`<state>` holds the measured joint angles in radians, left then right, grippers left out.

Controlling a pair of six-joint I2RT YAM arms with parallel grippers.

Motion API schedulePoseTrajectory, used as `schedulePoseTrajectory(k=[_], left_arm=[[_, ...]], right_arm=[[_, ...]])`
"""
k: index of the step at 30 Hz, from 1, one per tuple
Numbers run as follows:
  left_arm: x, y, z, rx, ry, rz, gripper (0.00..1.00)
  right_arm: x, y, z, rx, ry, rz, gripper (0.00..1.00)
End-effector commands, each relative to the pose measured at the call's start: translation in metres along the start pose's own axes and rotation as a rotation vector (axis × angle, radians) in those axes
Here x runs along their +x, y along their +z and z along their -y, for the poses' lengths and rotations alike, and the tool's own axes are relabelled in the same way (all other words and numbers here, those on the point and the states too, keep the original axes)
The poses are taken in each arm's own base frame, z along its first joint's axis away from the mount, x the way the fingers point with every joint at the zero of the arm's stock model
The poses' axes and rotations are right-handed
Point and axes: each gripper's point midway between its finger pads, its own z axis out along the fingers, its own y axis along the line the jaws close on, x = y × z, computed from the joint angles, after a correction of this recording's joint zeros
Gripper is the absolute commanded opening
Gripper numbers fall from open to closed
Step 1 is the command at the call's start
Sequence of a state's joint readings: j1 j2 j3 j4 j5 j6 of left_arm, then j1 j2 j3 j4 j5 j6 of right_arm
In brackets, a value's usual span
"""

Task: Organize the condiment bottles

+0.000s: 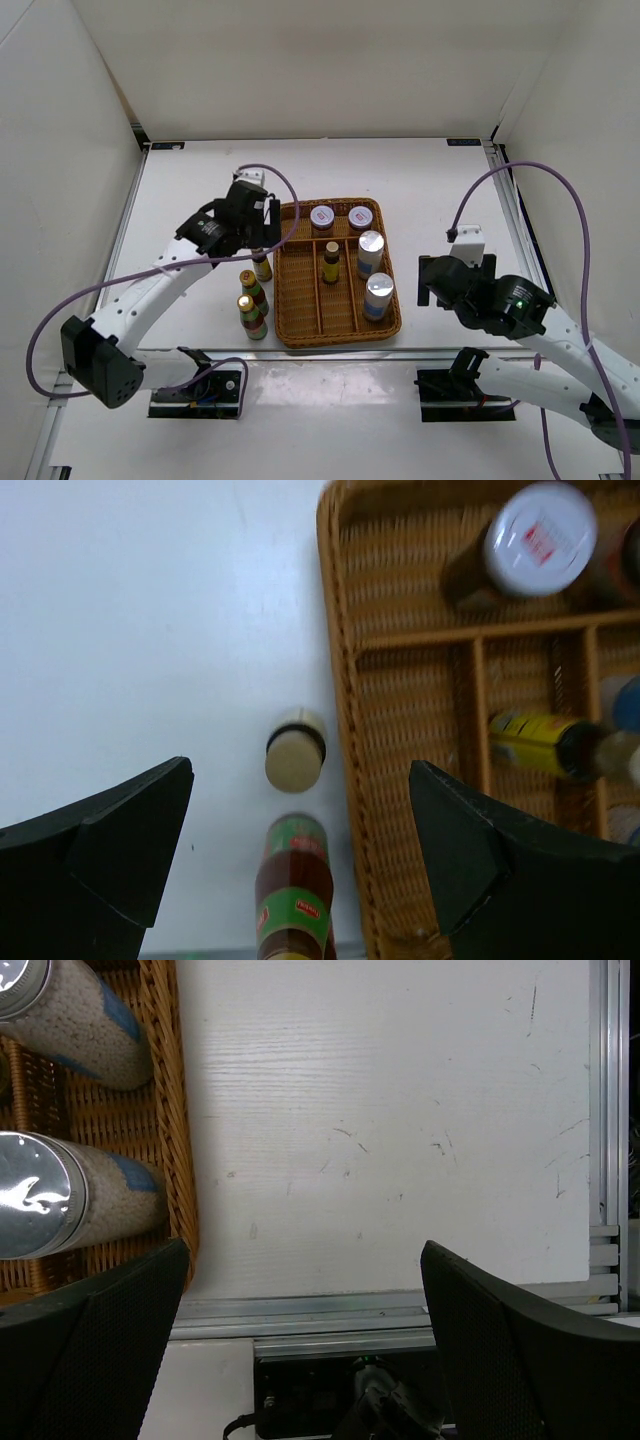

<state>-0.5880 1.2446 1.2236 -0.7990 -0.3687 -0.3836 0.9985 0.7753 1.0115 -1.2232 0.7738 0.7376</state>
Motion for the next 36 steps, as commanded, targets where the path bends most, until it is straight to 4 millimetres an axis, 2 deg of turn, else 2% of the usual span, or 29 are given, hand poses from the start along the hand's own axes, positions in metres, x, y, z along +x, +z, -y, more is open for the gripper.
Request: schedulePoseTrajectory(k=[1,7,13,17,19,20,21,26,29,30,34,35,36], left_arm=[[0.026,0.003,0.004,0.040,-0.028,-0.092,1.00],[0.050,0.020,0.001,0.024,-0.041,-0.171,0.99],[0.049,0.035,-0.004,0.030,-0.026,-0.162,0.93],[0.048,0.047,-0.005,0.043,-0.026,-0.174,0.77],[0.047,0.049,-0.006,0.049,-0.013,-0.178,0.74],[0.049,0.051,-0.004,0.054,-0.011,-0.191,0.70],[0.042,0.051,-0.003,0.062,-0.007,-0.171,0.68],[0.041,0.052,-0.001,0.074,0.010,-0.174,0.67],[0.031,0.051,-0.002,0.076,0.022,-0.153,0.53],[0.028,0.050,-0.002,0.079,0.032,-0.144,0.44],[-0.001,0.041,-0.005,0.060,0.041,-0.065,0.20],[-0.019,0.033,-0.005,0.060,0.055,-0.017,0.15],[-0.028,0.029,-0.007,0.051,0.051,0.002,0.11]], right_arm=[[-0.004,0.002,-0.005,-0.011,0.001,0.013,1.00],[-0.001,0.002,-0.005,-0.018,0.001,0.007,1.00],[-0.002,0.001,-0.005,-0.023,0.007,0.012,1.00],[-0.002,0.001,-0.005,-0.023,0.007,0.012,1.00],[-0.002,0.001,-0.005,-0.023,0.007,0.012,1.00],[-0.002,0.001,-0.005,-0.023,0.007,0.012,1.00],[-0.003,0.001,-0.003,-0.016,0.007,0.018,1.00],[-0.003,0.001,-0.003,-0.016,0.007,0.018,1.00],[-0.003,0.001,-0.003,-0.016,0.007,0.018,1.00],[-0.003,0.001,-0.003,-0.016,0.007,0.018,1.00],[-0.003,0.001,-0.003,-0.016,0.007,0.018,1.00],[-0.003,0.001,-0.003,-0.016,0.007,0.018,1.00],[-0.003,0.001,-0.003,-0.016,0.007,0.018,1.00]])
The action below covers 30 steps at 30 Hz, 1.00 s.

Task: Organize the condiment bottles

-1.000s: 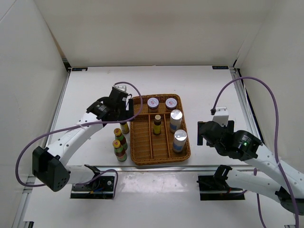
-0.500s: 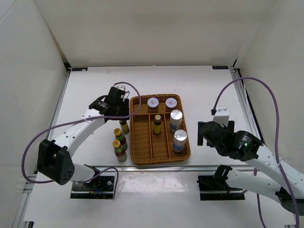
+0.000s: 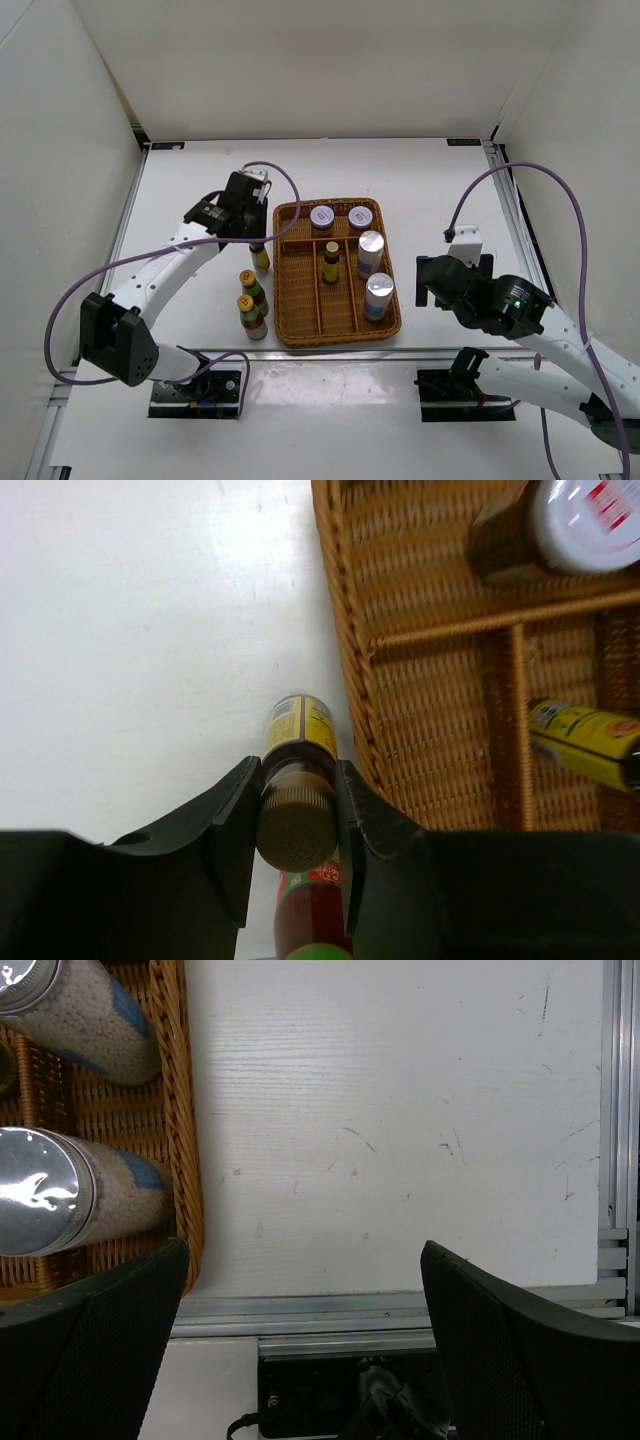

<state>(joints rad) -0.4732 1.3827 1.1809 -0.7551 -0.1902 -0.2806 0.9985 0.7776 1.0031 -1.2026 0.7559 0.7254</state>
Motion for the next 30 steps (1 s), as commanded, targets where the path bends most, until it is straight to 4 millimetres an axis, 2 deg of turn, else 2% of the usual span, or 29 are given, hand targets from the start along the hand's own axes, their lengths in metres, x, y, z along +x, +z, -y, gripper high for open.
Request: schedulePoseTrajectory(k=[1,2,4,5,7,8,10,11,14,17,21,26,30], left_arm=[[-0.066,-0.037,-0.002,-0.004,-0.007,0.200,0.11],[-0.086,-0.054,0.000,0.009,-0.008,0.253,0.11],[-0.105,-0.066,0.003,0.016,-0.006,0.290,0.11],[-0.125,-0.087,0.009,0.040,0.001,0.347,0.11],[-0.141,-0.104,0.024,0.076,0.042,0.399,0.11],[-0.156,-0.123,0.031,0.098,0.061,0.455,0.11],[-0.166,-0.140,0.051,0.182,0.101,0.489,0.11],[-0.172,-0.159,0.069,0.278,0.129,0.518,0.11],[-0.182,-0.191,0.098,0.428,0.200,0.573,0.11],[-0.176,-0.226,0.132,0.624,0.309,0.606,0.11],[-0.148,-0.242,0.164,0.795,0.394,0.551,0.11],[-0.093,-0.232,0.201,0.912,0.488,0.409,0.11],[-0.058,-0.200,0.214,0.876,0.531,0.304,0.11]], right_arm=[[-0.004,0.000,0.002,0.002,0.013,0.025,1.00],[-0.004,0.000,0.002,0.002,0.013,0.025,1.00],[-0.004,0.000,0.002,0.002,0.013,0.025,1.00],[-0.003,-0.001,0.000,-0.005,0.013,0.019,1.00],[0.000,0.002,0.000,0.005,0.001,0.008,1.00],[0.000,0.002,0.000,0.005,0.001,0.008,1.00],[-0.002,0.002,-0.001,0.000,0.007,0.013,1.00],[0.001,0.005,-0.001,0.009,-0.005,0.003,1.00],[0.002,0.005,-0.001,0.009,-0.005,0.003,1.00],[0.002,0.005,-0.001,0.009,-0.005,0.003,1.00],[0.001,0.004,-0.001,0.005,0.001,0.008,1.00],[0.003,0.005,-0.003,0.003,-0.005,-0.003,1.00],[0.003,0.006,-0.003,0.008,-0.012,-0.010,1.00]])
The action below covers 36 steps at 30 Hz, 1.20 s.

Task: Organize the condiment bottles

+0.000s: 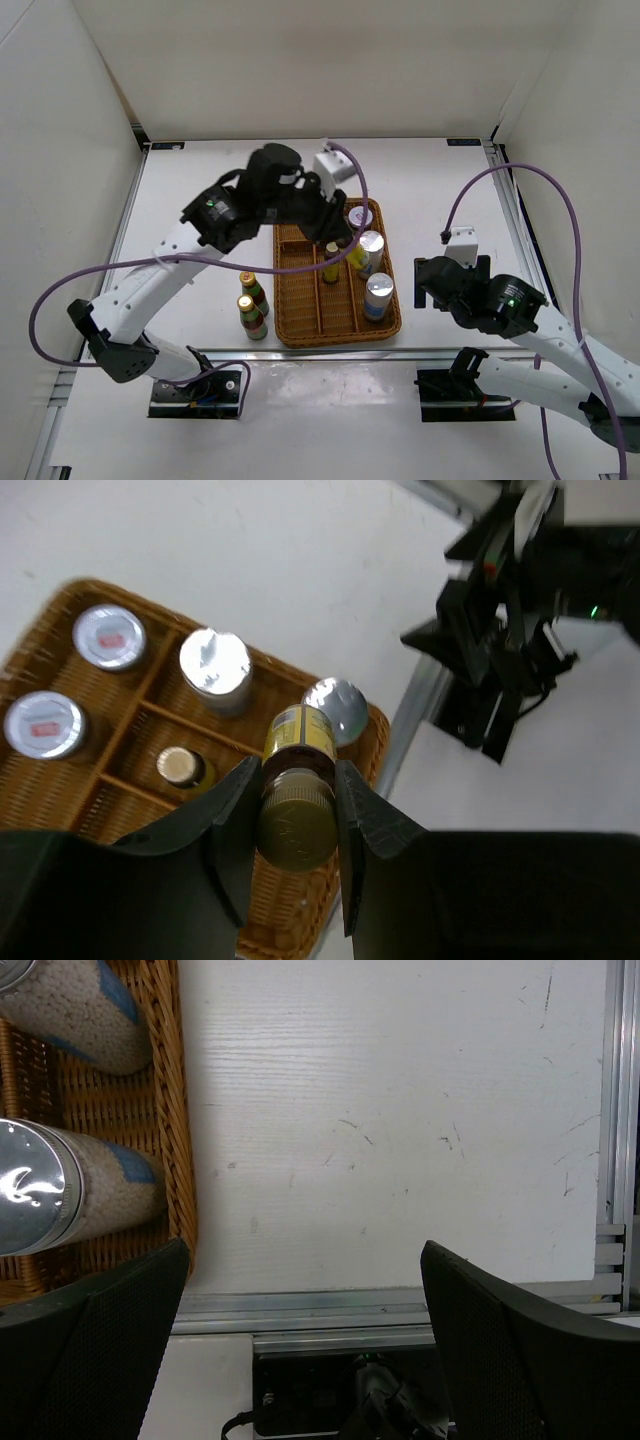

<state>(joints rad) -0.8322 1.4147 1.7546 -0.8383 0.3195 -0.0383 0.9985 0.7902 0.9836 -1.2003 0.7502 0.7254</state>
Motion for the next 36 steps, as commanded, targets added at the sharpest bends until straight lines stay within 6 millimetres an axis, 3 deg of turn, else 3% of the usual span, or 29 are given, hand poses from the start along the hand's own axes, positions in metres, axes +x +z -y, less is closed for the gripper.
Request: schedulePoseTrajectory(k=[1,7,14,19,20,22,27,34,36], left_arm=[[0.018,0.010,0.013,0.037,0.027,-0.039,0.11],[0.070,0.032,0.008,0.001,0.052,-0.172,0.11],[0.116,0.056,0.009,0.003,0.075,-0.299,0.11],[0.135,0.067,0.004,-0.041,0.085,-0.316,0.11],[0.151,0.070,0.002,-0.053,0.087,-0.354,0.11],[0.163,0.074,-0.001,-0.070,0.093,-0.379,0.11],[0.171,0.083,-0.014,-0.158,0.136,-0.377,0.11],[0.174,0.094,-0.015,-0.214,0.167,-0.361,0.11],[0.175,0.094,-0.013,-0.218,0.166,-0.360,0.16]], right_arm=[[-0.003,0.001,-0.003,-0.003,0.007,0.011,1.00],[-0.002,0.001,-0.001,0.002,0.001,0.006,1.00],[-0.002,0.001,-0.001,0.002,0.001,0.006,1.00],[-0.003,0.001,0.000,0.009,0.001,0.012,1.00],[-0.003,0.001,0.000,0.009,0.001,0.012,1.00],[-0.005,0.000,0.000,0.004,0.007,0.017,1.00],[-0.005,0.000,0.000,0.004,-0.002,0.017,1.00],[-0.005,0.000,0.000,0.004,-0.002,0.017,1.00],[-0.005,0.000,0.003,0.016,-0.008,0.018,1.00]])
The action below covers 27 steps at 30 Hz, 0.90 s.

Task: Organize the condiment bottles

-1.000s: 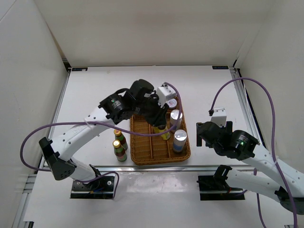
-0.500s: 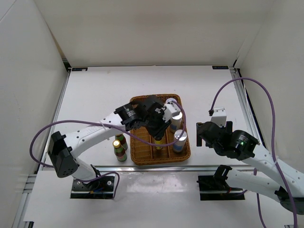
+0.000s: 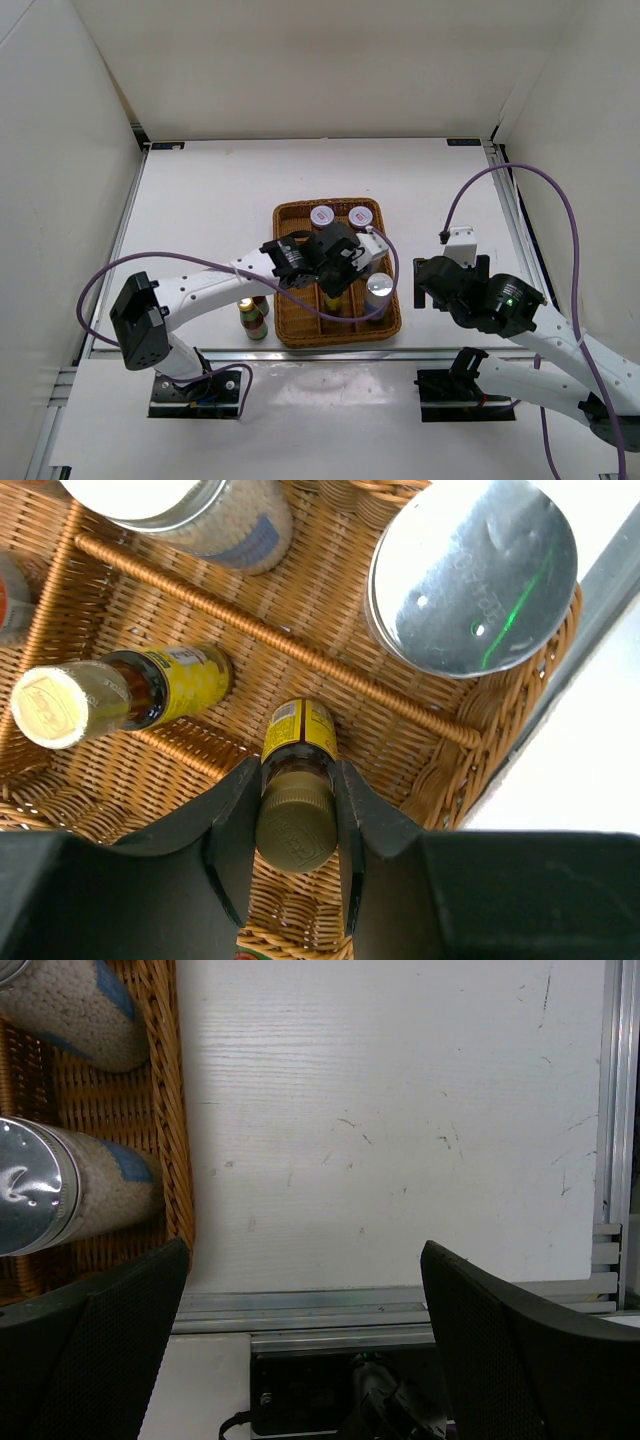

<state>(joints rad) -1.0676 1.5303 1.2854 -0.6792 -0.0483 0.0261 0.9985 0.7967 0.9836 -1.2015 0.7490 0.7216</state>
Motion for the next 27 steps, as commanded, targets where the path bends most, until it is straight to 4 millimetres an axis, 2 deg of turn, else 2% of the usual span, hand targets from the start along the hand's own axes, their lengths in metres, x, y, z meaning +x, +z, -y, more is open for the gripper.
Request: schedulePoseTrajectory(k=[1,4,6,7,8,10,11,13,15,17,19,20,22,23,24,25,26,27], left_arm=[[-0.015,-0.002,-0.006,-0.057,-0.001,0.066,0.18],[-0.015,-0.002,-0.004,-0.060,-0.004,0.067,0.25],[-0.017,-0.006,-0.008,-0.085,-0.006,0.076,0.37],[-0.019,-0.009,-0.008,-0.085,-0.007,0.086,0.45],[-0.021,-0.013,-0.009,-0.085,-0.008,0.097,0.63],[-0.031,-0.020,-0.007,-0.090,-0.005,0.126,0.79],[-0.029,-0.023,-0.005,-0.076,-0.004,0.124,0.90],[-0.040,-0.032,-0.002,-0.055,-0.004,0.139,1.00],[-0.048,-0.042,-0.001,-0.044,0.009,0.159,1.00],[-0.066,-0.058,-0.003,-0.045,0.017,0.206,1.00],[-0.080,-0.078,-0.013,-0.098,0.006,0.254,1.00],[-0.094,-0.095,-0.020,-0.130,0.005,0.295,1.00],[-0.105,-0.124,-0.046,-0.272,-0.046,0.361,1.00],[-0.109,-0.140,-0.066,-0.373,-0.117,0.394,1.00],[-0.108,-0.154,-0.075,-0.392,-0.170,0.413,1.00],[-0.095,-0.160,-0.102,-0.437,-0.255,0.386,1.00],[-0.086,-0.159,-0.112,-0.441,-0.375,0.376,1.00],[-0.078,-0.169,-0.122,-0.457,-0.436,0.381,1.00]], right_arm=[[-0.006,-0.001,0.003,0.013,0.010,0.023,1.00],[-0.004,-0.001,0.004,0.018,0.023,0.017,1.00],[-0.006,-0.002,0.006,0.020,0.029,0.029,1.00],[-0.006,-0.002,0.005,0.020,0.038,0.029,1.00],[-0.006,-0.002,0.005,0.020,0.038,0.029,1.00],[-0.005,-0.003,0.007,0.020,0.038,0.029,1.00],[-0.005,-0.003,0.007,0.020,0.047,0.029,1.00],[-0.005,-0.003,0.007,0.020,0.048,0.029,1.00],[-0.004,-0.002,0.006,0.025,0.041,0.023,1.00],[-0.004,-0.002,0.006,0.025,0.041,0.023,1.00],[-0.004,-0.002,0.006,0.025,0.041,0.023,1.00],[-0.004,-0.002,0.006,0.025,0.041,0.023,1.00],[-0.004,-0.002,0.006,0.025,0.041,0.023,1.00],[-0.004,-0.002,0.006,0.025,0.041,0.023,1.00],[-0.004,-0.002,0.006,0.025,0.041,0.023,1.00],[-0.002,-0.001,0.006,0.030,0.044,0.018,1.00],[-0.002,-0.001,0.006,0.030,0.044,0.018,1.00],[-0.002,-0.001,0.006,0.030,0.044,0.018,1.00]])
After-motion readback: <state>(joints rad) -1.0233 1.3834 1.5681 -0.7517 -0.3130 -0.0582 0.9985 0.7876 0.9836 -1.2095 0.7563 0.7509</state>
